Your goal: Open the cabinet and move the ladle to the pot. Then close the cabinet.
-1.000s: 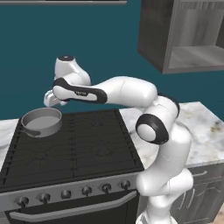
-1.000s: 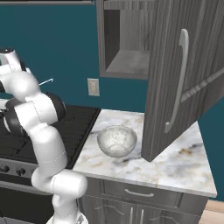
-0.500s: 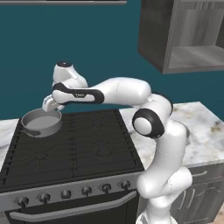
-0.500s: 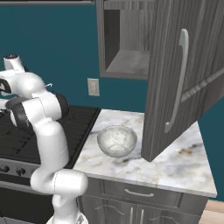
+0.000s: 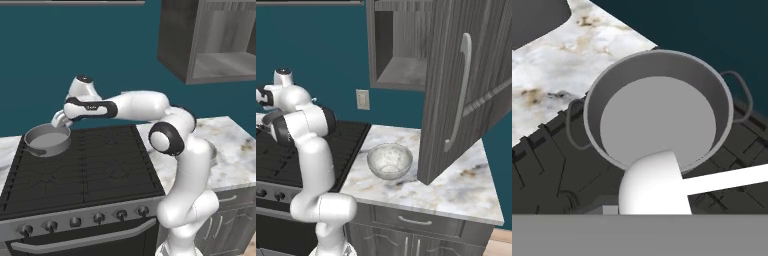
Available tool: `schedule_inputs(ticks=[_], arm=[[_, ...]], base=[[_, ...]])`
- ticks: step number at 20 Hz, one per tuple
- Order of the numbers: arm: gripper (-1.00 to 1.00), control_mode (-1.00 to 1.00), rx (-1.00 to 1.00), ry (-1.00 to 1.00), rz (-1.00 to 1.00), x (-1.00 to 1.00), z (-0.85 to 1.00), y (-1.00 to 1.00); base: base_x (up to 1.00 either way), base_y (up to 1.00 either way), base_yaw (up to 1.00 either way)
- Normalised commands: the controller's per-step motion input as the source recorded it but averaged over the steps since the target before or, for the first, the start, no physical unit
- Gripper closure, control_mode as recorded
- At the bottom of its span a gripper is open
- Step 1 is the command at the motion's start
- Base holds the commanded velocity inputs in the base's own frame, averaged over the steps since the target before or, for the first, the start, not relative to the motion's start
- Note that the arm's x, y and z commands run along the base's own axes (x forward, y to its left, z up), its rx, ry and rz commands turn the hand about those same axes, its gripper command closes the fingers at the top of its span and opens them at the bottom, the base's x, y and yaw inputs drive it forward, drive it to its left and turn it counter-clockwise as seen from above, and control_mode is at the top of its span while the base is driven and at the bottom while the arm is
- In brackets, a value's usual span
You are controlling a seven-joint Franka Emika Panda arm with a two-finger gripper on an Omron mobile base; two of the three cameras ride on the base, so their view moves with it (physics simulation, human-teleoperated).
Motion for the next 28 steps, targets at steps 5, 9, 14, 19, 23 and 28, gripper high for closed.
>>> schedule_inputs(ticks=[5, 9, 14, 19, 23, 28], arm=[[1.00, -1.00, 0.01, 0.00, 0.00, 0.25, -0.19, 0.30], [1.00, -1.00, 0.00, 0.00, 0.00, 0.13, -0.10, 0.46], [1.00, -1.00, 0.00, 0.00, 0.00, 0.11, -0.06, 0.30], [1.00, -1.00, 0.00, 0.00, -0.02, 0.10, -0.20, 0.02], [1.00, -1.00, 0.00, 0.00, -0.02, 0.17, -0.18, 0.00], [1.00, -1.00, 0.00, 0.00, -0.01, 0.24, -0.18, 0.09]], base=[[0.00, 0.00, 0.00], [0.00, 0.00, 0.00], [0.00, 0.00, 0.00], [0.00, 0.00, 0.00], [0.00, 0.00, 0.00], [0.00, 0.00, 0.00]])
